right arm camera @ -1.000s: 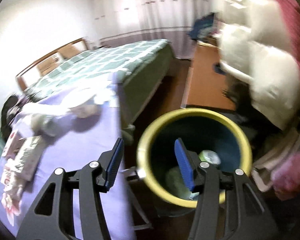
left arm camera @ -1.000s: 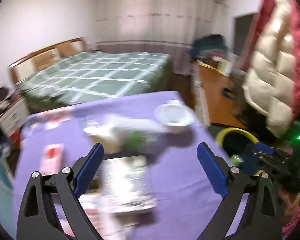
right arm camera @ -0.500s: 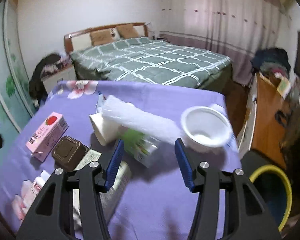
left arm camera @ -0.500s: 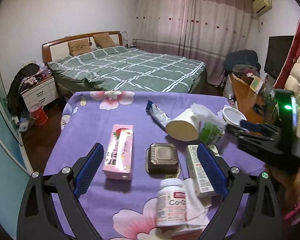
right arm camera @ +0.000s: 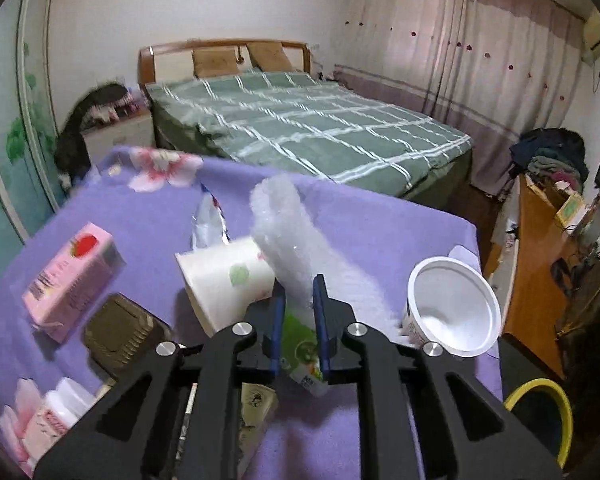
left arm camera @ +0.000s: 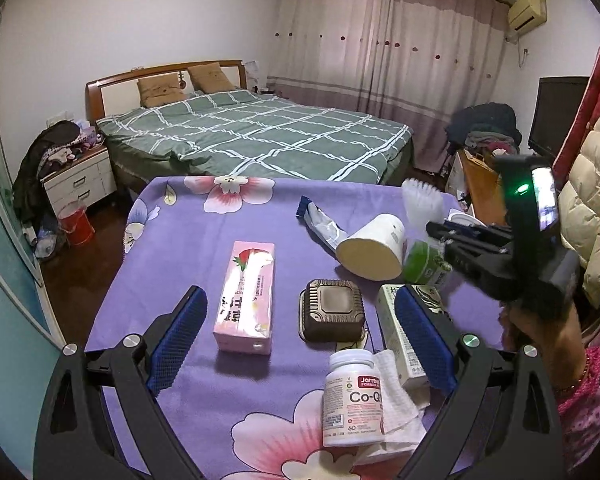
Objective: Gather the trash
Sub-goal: 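Grasp the bubble wrap with the right gripper and lift it, then drop the bubble wrap into the bin with the right gripper, then grasp the white tea box with the left gripper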
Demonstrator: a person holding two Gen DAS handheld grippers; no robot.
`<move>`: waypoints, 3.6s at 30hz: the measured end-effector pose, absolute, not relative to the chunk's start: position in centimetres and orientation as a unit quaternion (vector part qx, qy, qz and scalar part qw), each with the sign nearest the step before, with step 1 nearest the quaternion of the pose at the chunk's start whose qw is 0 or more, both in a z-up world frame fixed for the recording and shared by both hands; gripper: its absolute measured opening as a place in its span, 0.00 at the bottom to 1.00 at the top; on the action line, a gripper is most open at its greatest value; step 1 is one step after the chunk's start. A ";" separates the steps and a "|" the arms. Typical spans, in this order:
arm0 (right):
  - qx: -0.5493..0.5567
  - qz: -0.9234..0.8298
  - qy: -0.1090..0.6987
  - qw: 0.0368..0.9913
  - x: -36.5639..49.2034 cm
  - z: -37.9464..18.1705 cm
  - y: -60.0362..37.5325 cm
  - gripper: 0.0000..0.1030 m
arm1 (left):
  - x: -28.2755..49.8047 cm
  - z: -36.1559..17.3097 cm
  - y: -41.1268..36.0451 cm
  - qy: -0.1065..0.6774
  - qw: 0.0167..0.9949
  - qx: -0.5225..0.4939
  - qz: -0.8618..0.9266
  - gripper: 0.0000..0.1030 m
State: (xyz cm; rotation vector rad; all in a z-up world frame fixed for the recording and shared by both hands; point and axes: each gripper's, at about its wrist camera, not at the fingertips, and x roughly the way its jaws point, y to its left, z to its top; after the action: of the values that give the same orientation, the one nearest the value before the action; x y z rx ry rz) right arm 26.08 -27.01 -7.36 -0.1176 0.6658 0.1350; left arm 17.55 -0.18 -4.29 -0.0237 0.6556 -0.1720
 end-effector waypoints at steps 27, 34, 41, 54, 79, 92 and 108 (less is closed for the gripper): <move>0.130 -0.077 0.260 0.954 10.8 -4.0 -46.6 0.11 | 16.7 -5.6 -6.1 0.340 0.930 0.012 -0.139 0.91; 0.150 -0.158 0.293 0.931 10.4 -8.3 -52.1 0.12 | 16.7 -6.1 -8.5 0.348 0.924 0.027 -0.153 0.91; 0.166 -0.184 0.314 0.917 11.1 -11.2 -54.1 0.12 | 16.8 -6.5 -10.5 0.358 0.919 0.041 -0.162 0.91; 0.171 -0.202 0.311 0.913 10.8 -11.5 -55.3 0.35 | 17.1 -7.4 -12.5 0.372 0.910 0.054 -0.173 0.91; 0.178 -0.179 0.325 0.911 11.9 -12.7 -54.3 0.37 | 20.5 -13.4 -15.0 0.437 0.884 0.086 -0.141 0.92; 0.186 -0.176 0.328 0.909 12.0 -13.2 -54.4 0.37 | 21.4 -14.7 -15.3 0.442 0.882 0.088 -0.140 0.72; 0.191 -0.180 0.314 0.913 10.5 -12.3 -54.9 0.37 | 18.3 -9.1 -18.1 0.390 0.890 0.086 -0.219 0.71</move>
State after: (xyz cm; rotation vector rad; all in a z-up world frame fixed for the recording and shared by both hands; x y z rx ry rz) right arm 10.45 -54.94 -12.27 0.3928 0.6469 -0.3708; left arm 18.31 -18.13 -9.14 0.1785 0.8102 -0.4544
